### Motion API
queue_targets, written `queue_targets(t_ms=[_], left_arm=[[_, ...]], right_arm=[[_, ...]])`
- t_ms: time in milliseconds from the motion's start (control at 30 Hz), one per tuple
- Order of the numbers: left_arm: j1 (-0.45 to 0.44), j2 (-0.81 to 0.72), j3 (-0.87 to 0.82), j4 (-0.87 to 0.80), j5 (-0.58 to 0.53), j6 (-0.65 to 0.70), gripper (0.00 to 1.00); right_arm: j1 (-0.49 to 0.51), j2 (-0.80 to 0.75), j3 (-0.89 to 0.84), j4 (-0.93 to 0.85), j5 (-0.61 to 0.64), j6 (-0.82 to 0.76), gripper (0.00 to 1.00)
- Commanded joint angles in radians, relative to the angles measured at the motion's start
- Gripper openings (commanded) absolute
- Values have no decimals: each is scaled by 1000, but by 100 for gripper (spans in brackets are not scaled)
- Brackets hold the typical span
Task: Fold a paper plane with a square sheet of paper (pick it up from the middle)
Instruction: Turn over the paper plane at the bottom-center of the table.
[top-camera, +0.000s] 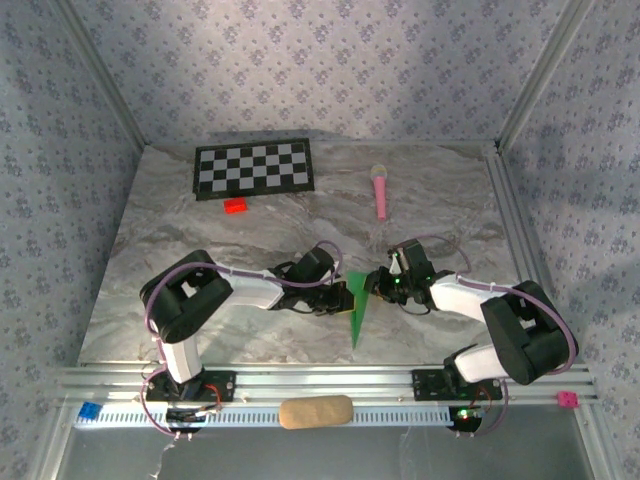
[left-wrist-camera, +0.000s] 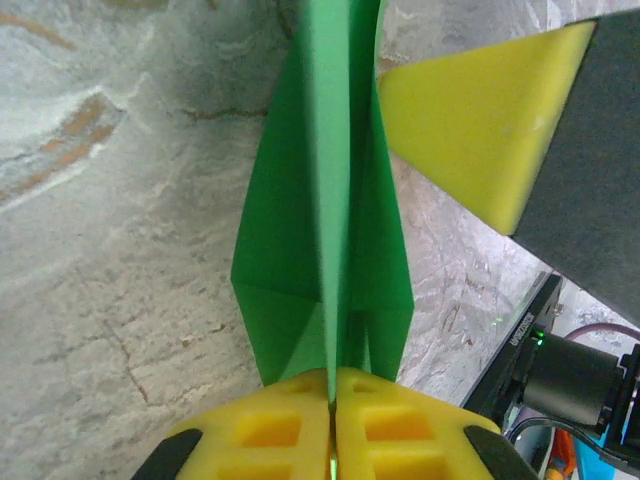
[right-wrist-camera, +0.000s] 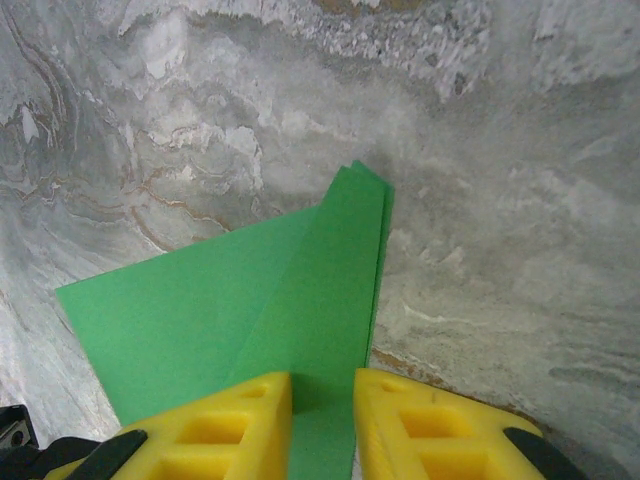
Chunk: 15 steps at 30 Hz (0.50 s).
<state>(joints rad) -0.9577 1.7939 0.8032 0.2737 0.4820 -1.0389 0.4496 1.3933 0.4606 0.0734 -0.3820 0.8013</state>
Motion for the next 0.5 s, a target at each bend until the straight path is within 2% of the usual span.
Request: queue_targets(t_ms=[0,200,467], left_arm=[[-3,-16,2,3,-16,12,7],[-3,-93,16,-128,-102,77,3],[-1,-218,87,-484,-362,176,0]], right_arm=[[-1,3,-14,-7,-1,14,26],[-3,-58,-7,-19,-8,10,31],[28,-160,30,-55,-20,-22,49]])
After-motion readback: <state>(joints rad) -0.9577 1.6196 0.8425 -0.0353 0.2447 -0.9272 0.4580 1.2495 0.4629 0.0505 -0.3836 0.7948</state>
